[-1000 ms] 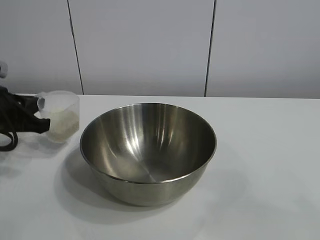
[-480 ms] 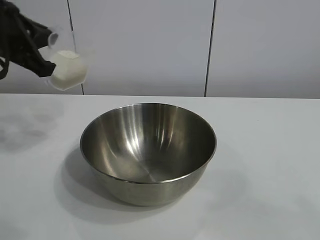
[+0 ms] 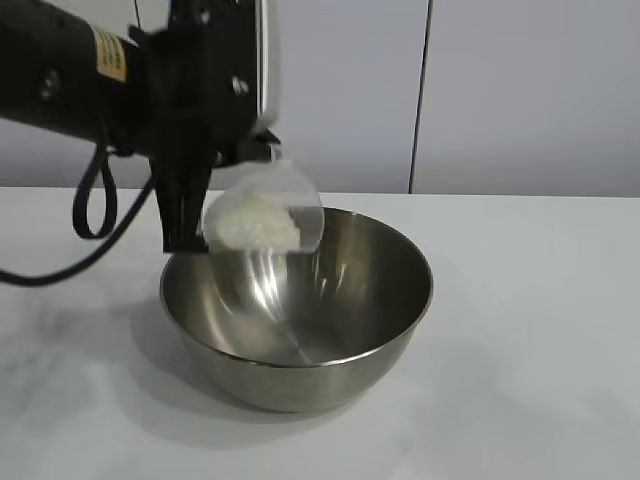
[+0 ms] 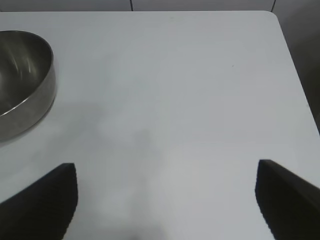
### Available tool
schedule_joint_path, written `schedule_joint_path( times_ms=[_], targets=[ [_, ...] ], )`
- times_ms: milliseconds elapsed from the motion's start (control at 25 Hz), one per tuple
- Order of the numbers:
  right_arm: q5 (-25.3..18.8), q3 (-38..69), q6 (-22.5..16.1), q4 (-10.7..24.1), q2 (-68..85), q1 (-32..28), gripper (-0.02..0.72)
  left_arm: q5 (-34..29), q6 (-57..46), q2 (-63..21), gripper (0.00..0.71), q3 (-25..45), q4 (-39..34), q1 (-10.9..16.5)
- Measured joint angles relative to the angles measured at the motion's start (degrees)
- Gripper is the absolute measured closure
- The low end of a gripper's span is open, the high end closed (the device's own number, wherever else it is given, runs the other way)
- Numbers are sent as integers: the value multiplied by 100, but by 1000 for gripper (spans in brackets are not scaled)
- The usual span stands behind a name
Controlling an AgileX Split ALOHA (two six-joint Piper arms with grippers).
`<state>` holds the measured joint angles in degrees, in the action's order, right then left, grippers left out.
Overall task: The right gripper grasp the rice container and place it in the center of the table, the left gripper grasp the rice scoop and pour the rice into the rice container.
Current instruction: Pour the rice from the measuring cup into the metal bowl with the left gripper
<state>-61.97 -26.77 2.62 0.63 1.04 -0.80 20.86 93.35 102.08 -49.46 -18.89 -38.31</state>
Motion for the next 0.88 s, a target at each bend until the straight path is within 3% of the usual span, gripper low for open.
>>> schedule_joint_path(
  times_ms=[160, 400, 680, 880],
  targets=[
    [0, 0, 0, 0, 0, 0, 42, 292, 643, 51, 697, 0, -213, 0],
    [1, 0, 0, 6, 0, 0, 42, 561, 791, 51, 698, -32, -768, 0],
    [1, 0, 0, 6, 0, 0, 42, 1182, 395, 51, 698, -38, -139, 0],
    [1, 0, 0, 6, 0, 0, 42, 1163, 619, 51, 698, -38, -278, 0]
  ],
)
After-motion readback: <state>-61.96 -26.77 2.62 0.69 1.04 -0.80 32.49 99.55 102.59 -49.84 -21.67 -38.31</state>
